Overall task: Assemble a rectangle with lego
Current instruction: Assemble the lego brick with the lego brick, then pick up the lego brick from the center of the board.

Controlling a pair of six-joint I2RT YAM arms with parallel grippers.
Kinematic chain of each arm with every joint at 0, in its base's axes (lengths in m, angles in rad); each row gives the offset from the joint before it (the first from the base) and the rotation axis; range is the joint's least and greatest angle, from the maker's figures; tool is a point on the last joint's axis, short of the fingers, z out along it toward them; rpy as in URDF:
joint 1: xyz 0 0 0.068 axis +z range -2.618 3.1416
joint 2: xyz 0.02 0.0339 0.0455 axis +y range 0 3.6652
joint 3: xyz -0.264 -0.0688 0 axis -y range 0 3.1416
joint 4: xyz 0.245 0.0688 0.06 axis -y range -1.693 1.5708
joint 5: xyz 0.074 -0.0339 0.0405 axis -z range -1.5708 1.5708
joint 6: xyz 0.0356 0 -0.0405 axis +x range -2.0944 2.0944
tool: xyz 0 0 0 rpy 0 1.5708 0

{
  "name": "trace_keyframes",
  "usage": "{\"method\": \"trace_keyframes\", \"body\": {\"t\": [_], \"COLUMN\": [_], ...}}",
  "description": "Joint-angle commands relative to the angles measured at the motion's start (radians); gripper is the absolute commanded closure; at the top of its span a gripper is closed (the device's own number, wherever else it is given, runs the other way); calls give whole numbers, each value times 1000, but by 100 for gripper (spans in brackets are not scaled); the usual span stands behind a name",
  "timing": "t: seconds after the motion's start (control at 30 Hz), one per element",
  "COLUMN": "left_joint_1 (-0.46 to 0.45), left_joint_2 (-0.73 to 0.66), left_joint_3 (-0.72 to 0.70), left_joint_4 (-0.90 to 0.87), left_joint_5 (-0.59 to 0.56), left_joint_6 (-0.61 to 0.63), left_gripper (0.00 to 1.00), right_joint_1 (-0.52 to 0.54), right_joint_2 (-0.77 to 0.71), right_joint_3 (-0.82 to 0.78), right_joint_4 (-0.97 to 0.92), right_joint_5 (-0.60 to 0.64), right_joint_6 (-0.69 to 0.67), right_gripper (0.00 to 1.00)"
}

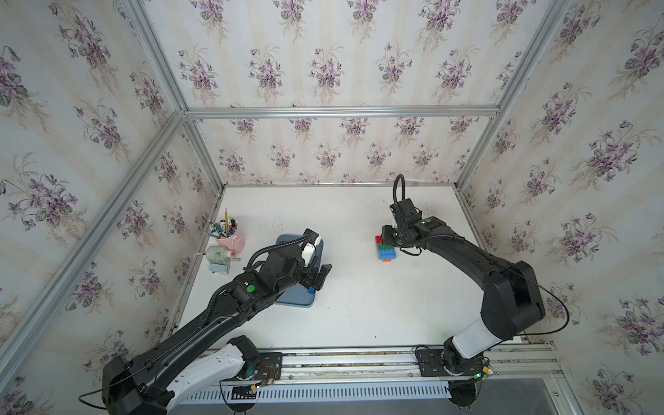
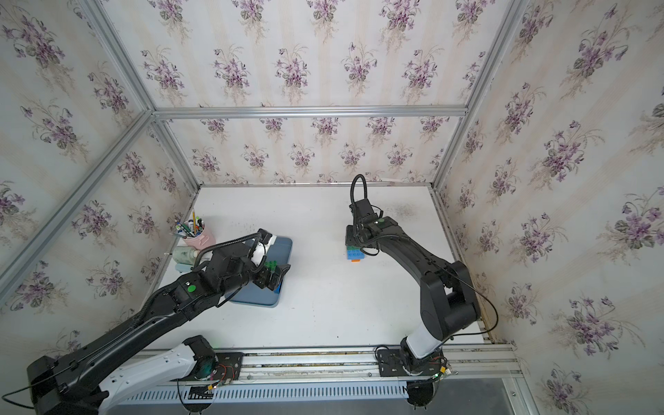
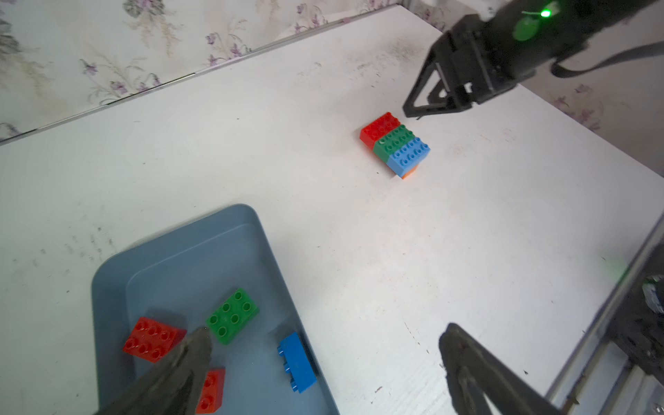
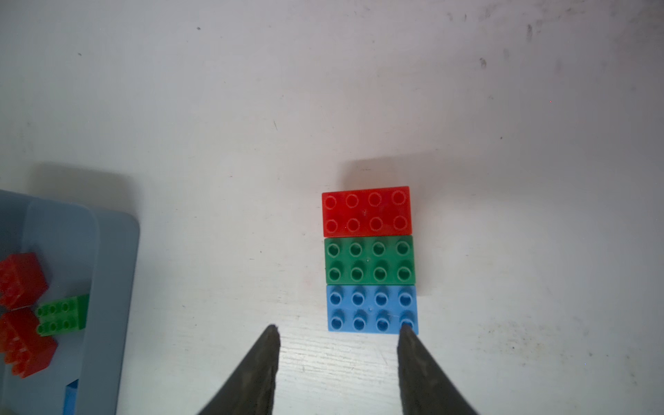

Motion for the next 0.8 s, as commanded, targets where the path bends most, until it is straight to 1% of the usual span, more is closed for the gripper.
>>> {"method": "trace_keyframes", "body": {"t": [0.0, 0.07, 0.13, 0.2, 0.27, 0.33, 0.43, 0.6, 0.67, 0.77], "left_joint_1": [28, 70, 120, 173, 221, 257, 268, 272, 272, 272], "left_joint_2": [10, 31, 59, 97, 142, 193, 285, 498, 564, 639], "left_joint_3": [24, 40, 39, 29, 20, 23, 68, 208, 238, 252], "left_joint_4": [-47, -103, -143, -188, -206, -200, -189, -288, -307, -282], "left_joint_5": [-122, -92, -37, -14, 22, 66, 79, 33, 25, 47], "left_joint_6": [-141, -213, -298, -412, -506, -559, -566, -537, -538, -541], "left_gripper": [0, 0, 0, 0, 1, 4, 6, 9, 11, 14], "right_joint_1": [3, 12, 29, 53, 70, 79, 81, 82, 82, 82], "right_joint_2": [-61, -105, -138, -169, -189, -206, -218, -227, -240, -251], "right_joint_3": [-19, -41, -63, -85, -99, -120, -164, -209, -229, -242], "right_joint_4": [50, 73, 84, 94, 96, 113, 152, 158, 169, 180], "right_joint_5": [-37, -74, -88, -92, -87, -87, -122, -109, -120, -133], "right_joint_6": [5, 6, 9, 10, 10, 17, 22, 18, 22, 23], "right_gripper": [43, 42, 42, 42, 42, 42, 42, 42, 41, 41]}}
